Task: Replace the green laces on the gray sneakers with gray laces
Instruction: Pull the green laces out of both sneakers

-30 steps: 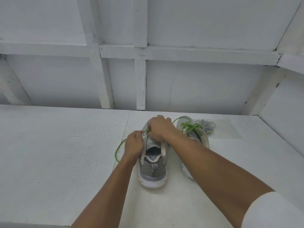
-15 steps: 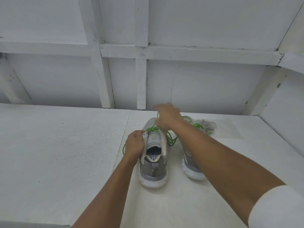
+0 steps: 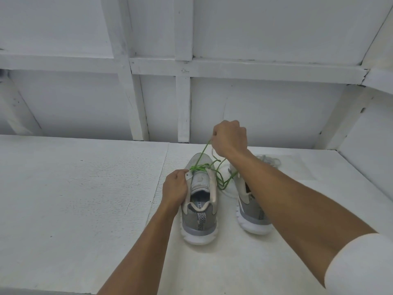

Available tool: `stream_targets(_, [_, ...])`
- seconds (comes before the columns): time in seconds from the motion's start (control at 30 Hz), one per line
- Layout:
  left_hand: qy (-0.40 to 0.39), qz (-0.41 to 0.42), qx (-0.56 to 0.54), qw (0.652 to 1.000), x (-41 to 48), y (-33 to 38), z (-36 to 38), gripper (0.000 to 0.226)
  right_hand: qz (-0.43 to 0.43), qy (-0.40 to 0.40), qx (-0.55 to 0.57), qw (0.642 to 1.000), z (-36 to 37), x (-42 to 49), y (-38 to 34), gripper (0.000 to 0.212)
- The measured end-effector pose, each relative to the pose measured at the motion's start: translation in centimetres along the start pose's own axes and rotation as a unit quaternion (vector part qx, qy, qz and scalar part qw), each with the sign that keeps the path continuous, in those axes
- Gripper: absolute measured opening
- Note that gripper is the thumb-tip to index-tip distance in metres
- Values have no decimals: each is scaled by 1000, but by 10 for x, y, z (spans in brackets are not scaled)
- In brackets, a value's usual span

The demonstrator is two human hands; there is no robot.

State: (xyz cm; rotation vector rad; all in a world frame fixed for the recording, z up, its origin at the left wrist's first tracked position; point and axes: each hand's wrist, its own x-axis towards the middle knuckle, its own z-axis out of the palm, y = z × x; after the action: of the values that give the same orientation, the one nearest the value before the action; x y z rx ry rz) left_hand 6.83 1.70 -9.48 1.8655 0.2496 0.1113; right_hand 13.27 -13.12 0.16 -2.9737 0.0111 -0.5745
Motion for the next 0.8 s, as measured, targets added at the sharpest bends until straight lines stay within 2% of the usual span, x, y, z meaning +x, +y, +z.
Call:
stream_targets(0.1, [3,1,5,1000,0,1,0,37,17,-99,-23,995,10,-9,-6,40])
stream_targets(0.17, [4,3,8,1000,0,0,0,38,-6,-175,-9,984,19,-17,-15,54])
stream_targets(0.27, [1,7,16,1000,0,1,-1,38,-72,-247,-21,966,30,-25,-28,41])
stream_targets(0.33, [1,9,16,1000,-1,1,-1,38,-87,-233,-31,968,35,-31,-31,32])
stream_targets(0.53, [8,0,10,1000,0,2,0,38,-53,-172,30,983,27,-23,-24,20])
stream_targets(0.7, [8,-7,6,1000,-1,2,0,40,-5,-70,111,991,0,-2,-1,21])
stream_targets(0.8, [12,-2,4,1000,-3,2,0,39,22,-50,153,987,-15,6,14,20])
